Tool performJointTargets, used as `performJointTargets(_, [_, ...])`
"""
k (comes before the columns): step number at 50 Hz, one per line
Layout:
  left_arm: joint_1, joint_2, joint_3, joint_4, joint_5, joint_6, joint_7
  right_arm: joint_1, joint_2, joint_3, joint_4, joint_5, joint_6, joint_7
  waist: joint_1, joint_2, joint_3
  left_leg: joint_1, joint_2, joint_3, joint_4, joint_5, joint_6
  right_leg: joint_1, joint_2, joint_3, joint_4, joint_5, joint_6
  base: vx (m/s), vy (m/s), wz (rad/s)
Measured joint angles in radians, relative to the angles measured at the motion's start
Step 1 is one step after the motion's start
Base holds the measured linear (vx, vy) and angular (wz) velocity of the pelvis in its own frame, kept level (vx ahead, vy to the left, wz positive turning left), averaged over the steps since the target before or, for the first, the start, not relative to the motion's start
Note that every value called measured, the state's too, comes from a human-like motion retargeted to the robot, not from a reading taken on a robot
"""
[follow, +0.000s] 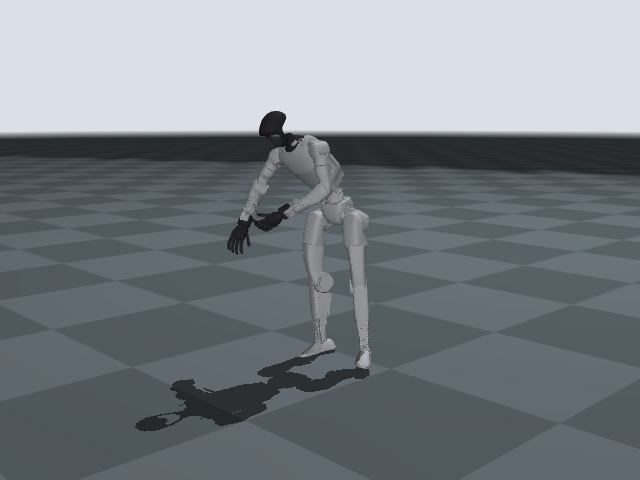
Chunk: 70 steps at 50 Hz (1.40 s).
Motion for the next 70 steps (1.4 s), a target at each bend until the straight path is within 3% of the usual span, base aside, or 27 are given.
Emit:
performJointTargets(3, [0.239, 0.156, 0.035, -0.297, -0.034, -0.009, -0.061, 0.196, -0.062, -0.088, -0.339, 0.022, -0.048, -0.067, 0.011, -0.011, -0.002, 0.007, -0.002, -0.012, 0.0, -0.005, 0.0, 0.008, 0.002, 0.011, 0.003, 0.003, 0.0, 0.16, 0.17, -0.29])
performJointTargets(5, [0.34, 0.209, 0.074, -0.405, -0.088, 0.049, -0.104, 0.376, -0.003, -0.245, -0.55, 0.64, -0.011, 0.068, 0.025, -0.015, -0.003, 0.017, 0.002, -0.019, 0.0, -0.008, 0.001, 0.015, 0.006, 0.018, 0.007, 0.003, 0.0, 0.16, 0.18, -0.3])
performJointTargets(8, [0.329, 0.186, 0.096, -0.408, -0.076, 0.058, -0.105, 0.391, -0.045, -0.272, -0.623, 0.658, -0.011, 0.096, 0.055, -0.019, -0.005, 0.026, 0.007, -0.011, 0.0, -0.007, 0.001, 0.019, 0.013, 0.024, 0.008, 0.012, 0.0, 0.07, 0.2, -0.28])
performJointTargets(10, [0.246, 0.121, 0.084, -0.334, -0.019, 0.004, -0.067, 0.236, -0.171, -0.154, -0.515, -0.03, -0.103, -0.058, 0.079, -0.027, -0.005, 0.031, 0.004, 0.0, 0.0, -0.006, 0.001, 0.021, 0.014, 0.025, 0.004, 0.021, 0.0, 0.0, 0.24, -0.22])
performJointTargets(18, [-0.293, -0.207, 0.049, 0.611, 0.22, 0.007, 0.106, -0.193, 0.131, 0.166, 0.527, -0.094, -0.082, 0.062, 0.148, -0.097, -0.075, 0.035, -0.037, -0.005, 0.0, -0.034, 0.001, 0.048, -0.024, 0.015, -0.019, 0.039, 0.0, 0.05, 0.28, 0.05])
performJointTargets(20, [-0.315, -0.235, 0.072, 0.719, 0.237, 0.05, 0.158, -0.179, 0.223, 0.011, 0.655, 0.213, 0.071, 0.143, 0.172, -0.1, -0.086, 0.049, -0.049, -0.018, 0.0, -0.048, 0.006, 0.069, -0.038, 0.013, -0.019, 0.037, 0.0, 0.21, 0.25, 0.31])
performJointTargets(21, [-0.264, -0.199, 0.082, 0.644, 0.199, 0.074, 0.171, -0.154, 0.275, -0.235, 0.622, 0.671, 0.173, 0.052, 0.182, -0.103, -0.086, 0.062, -0.057, -0.028, 0.0, -0.057, 0.012, 0.086, -0.047, 0.01, -0.016, 0.036, 0.0, 0.25, 0.24, 0.42])
performJointTargets(22, [-0.199, -0.156, 0.09, 0.554, 0.173, 0.071, 0.16, -0.116, 0.289, -0.322, 0.569, 0.771, 0.197, 0.004, 0.193, -0.104, -0.091, 0.072, -0.063, -0.037, 0.0, -0.064, 0.018, 0.098, -0.056, 0.006, -0.011, 0.035, 0.0, 0.26, 0.22, 0.44])
performJointTargets(23, [-0.105, -0.1, 0.095, 0.433, 0.169, 0.017, 0.104, -0.052, 0.228, -0.093, 0.477, 0.155, 0.065, 0.042, 0.208, -0.104, -0.106, 0.076, -0.068, -0.042, 0.0, -0.069, 0.021, 0.103, -0.063, -0.001, -0.005, 0.036, 0.0, 0.27, 0.21, 0.48])
performJointTargets(24, [-0.009, -0.029, 0.106, 0.291, 0.131, 0.002, 0.043, 0.012, 0.207, -0.045, 0.362, -0.055, 0.01, 0.054, 0.215, -0.104, -0.115, 0.085, -0.075, -0.052, 0.0, -0.075, 0.027, 0.113, -0.072, -0.01, 0.005, 0.037, 0.0, 0.29, 0.21, 0.57])
performJointTargets(30, [0.513, 0.493, 0.184, -0.435, -0.125, -0.004, -0.109, 0.323, 0.268, -0.091, -0.285, -0.068, -0.056, 0.018, 0.236, -0.102, -0.104, 0.166, -0.12, -0.158, 0.0, -0.113, 0.076, 0.182, -0.145, -0.05, 0.151, 0.018, -0.029, 0.31, 0.19, 0.99])
performJointTargets(31, [0.568, 0.584, 0.199, -0.503, -0.136, -0.008, -0.138, 0.362, 0.32, -0.093, -0.362, 0.158, -0.05, 0.045, 0.248, -0.098, -0.099, 0.169, -0.113, -0.18, 0.0, -0.111, 0.08, 0.172, -0.141, -0.043, 0.189, 0.011, -0.044, 0.2, -0.04, 1.02])
performJointTargets(32, [0.613, 0.666, 0.209, -0.565, -0.162, -0.03, -0.136, 0.399, 0.38, -0.1, -0.433, 0.377, -0.057, -0.058, 0.262, -0.093, -0.092, 0.173, -0.106, -0.202, 0.0, -0.109, 0.081, 0.163, -0.136, -0.034, 0.227, 0.003, -0.055, 0.17, -0.08, 1.08])
performJointTargets(35, [0.631, 0.825, 0.185, -0.683, -0.267, -0.132, -0.009, 0.443, 0.55, -0.1, -0.547, 0.804, -0.211, -0.851, 0.318, -0.071, -0.057, 0.183, -0.095, -0.266, 0.0, -0.102, 0.078, 0.131, -0.12, 0.017, 0.315, -0.025, -0.054, 0.13, -0.11, 1.16])
performJointTargets(37, [0.54, 0.84, 0.149, -0.67, -0.172, 0.014, -0.171, 0.311, 0.496, 0.015, -0.508, 0.522, -0.01, 0.115, 0.353, -0.048, -0.034, 0.175, -0.099, -0.308, 0.001, -0.094, 0.103, 0.097, -0.12, 0.047, 0.34, -0.035, -0.058, 0.07, -0.13, 1.23])
performJointTargets(40, [0.345, 0.716, 0.079, -0.546, -0.138, 0.036, -0.121, 0.176, 0.56, 0.021, -0.351, 0.534, 0.041, 0.084, 0.397, -0.027, -0.004, 0.165, -0.109, -0.372, 0.001, -0.084, 0.114, 0.084, -0.136, 0.031, 0.288, -0.026, -0.046, 0.06, -0.17, 1.32])
performJointTargets(41, [0.283, 0.629, 0.07, -0.461, -0.171, 0.018, -0.044, 0.13, 0.602, -0.011, -0.242, 0.612, 0.054, -0.081, 0.406, -0.027, 0.0, 0.159, -0.114, -0.392, 0.0, -0.082, 0.116, 0.084, -0.147, 0.01, 0.249, -0.013, -0.04, 0.06, -0.2, 1.33])
performJointTargets(44, [0.117, 0.388, 0.093, -0.132, -0.091, -0.008, -0.007, -0.112, 0.573, 0.129, 0.196, -0.076, -0.035, 0.022, 0.419, -0.034, 0.002, 0.143, -0.127, -0.445, 0.0, -0.078, 0.115, 0.082, -0.178, -0.054, 0.125, 0.034, -0.012, 0.05, -0.25, 1.21])
performJointTargets(46, [0.039, 0.272, 0.141, 0.076, -0.059, -0.02, 0.03, -0.184, 0.635, 0.133, 0.437, -0.058, -0.015, 0.045, 0.423, -0.052, 0.002, 0.129, -0.107, -0.471, 0.0, -0.076, 0.097, 0.065, -0.167, -0.079, 0.046, 0.062, 0.0, 0.02, -0.45, 0.79])
performJointTargets(51, [0.093, 0.301, 0.237, 0.064, -0.084, -0.03, 0.031, -0.179, 0.632, 0.065, 0.393, -0.064, -0.007, 0.09, 0.415, -0.085, -0.004, 0.105, -0.022, -0.508, 0.0, -0.074, 0.053, -0.012, -0.109, -0.091, -0.069, 0.07, 0.0, 0.04, -0.54, 0.33])
performJointTargets(53, [0.206, 0.387, 0.251, -0.119, -0.124, -0.044, 0.003, -0.101, 0.573, 0.041, 0.155, -0.063, -0.034, 0.028, 0.414, -0.088, -0.005, 0.108, -0.006, -0.512, 0.0, -0.075, 0.046, -0.027, -0.109, -0.112, -0.094, 0.067, 0.0, 0.11, -0.41, 0.11])
performJointTargets(55, [0.325, 0.473, 0.263, -0.31, -0.179, -0.114, 0.026, -0.014, 0.521, 0.041, -0.076, -0.085, 0.006, -0.356, 0.425, -0.083, -0.004, 0.112, 0.005, -0.511, 0.0, -0.076, 0.036, -0.039, -0.12, -0.15, -0.098, 0.07, 0.0, 0.12, -0.35, 0.0])
performJointTargets(57, [0.429, 0.548, 0.281, -0.467, -0.197, -0.209, 0.029, -0.006, 0.396, 0.096, -0.228, -0.49, 0.038, -0.809, 0.438, -0.063, -0.001, 0.119, 0.011, -0.506, 0.0, -0.073, 0.024, -0.039, -0.129, -0.197, -0.098, 0.09, 0.0, 0.11, -0.33, 0.0])
performJointTargets(63, [0.521, 0.539, 0.293, -0.642, -0.234, -0.178, -0.038, 0.055, 0.229, 0.094, -0.437, -0.581, 0.049, -0.933, 0.425, 0.016, -0.004, 0.143, 0.023, -0.421, 0.0, -0.049, 0.024, -0.022, -0.144, -0.256, -0.075, 0.127, 0.0, 0.16, -0.29, 0.1])
performJointTargets(65, [0.486, 0.426, 0.264, -0.604, -0.257, -0.111, 0.0, 0.213, 0.358, -0.052, -0.446, 0.271, -0.052, -0.863, 0.38, 0.042, -0.009, 0.159, 0.031, -0.363, 0.0, -0.04, 0.03, -0.008, -0.144, -0.258, -0.055, 0.108, 0.0, 0.18, -0.24, 0.19])
performJointTargets(68, [0.351, 0.297, 0.234, -0.449, -0.125, -0.084, -0.004, 0.05, 0.332, 0.026, -0.103, -0.302, 0.149, -0.597, 0.296, 0.048, -0.014, 0.19, 0.04, -0.246, 0.0, -0.025, 0.039, 0.004, -0.141, -0.254, -0.027, 0.077, 0.0, 0.13, -0.22, 0.04])
performJointTargets(70, [0.226, 0.186, 0.213, -0.25, 0.023, -0.018, -0.104, 0.002, 0.324, 0.053, 0.052, -0.13, -0.091, -0.027, 0.238, 0.057, -0.031, 0.203, 0.041, -0.182, 0.0, -0.021, 0.052, 0.009, -0.143, -0.252, -0.011, 0.06, 0.0, 0.13, -0.18, 0.02])
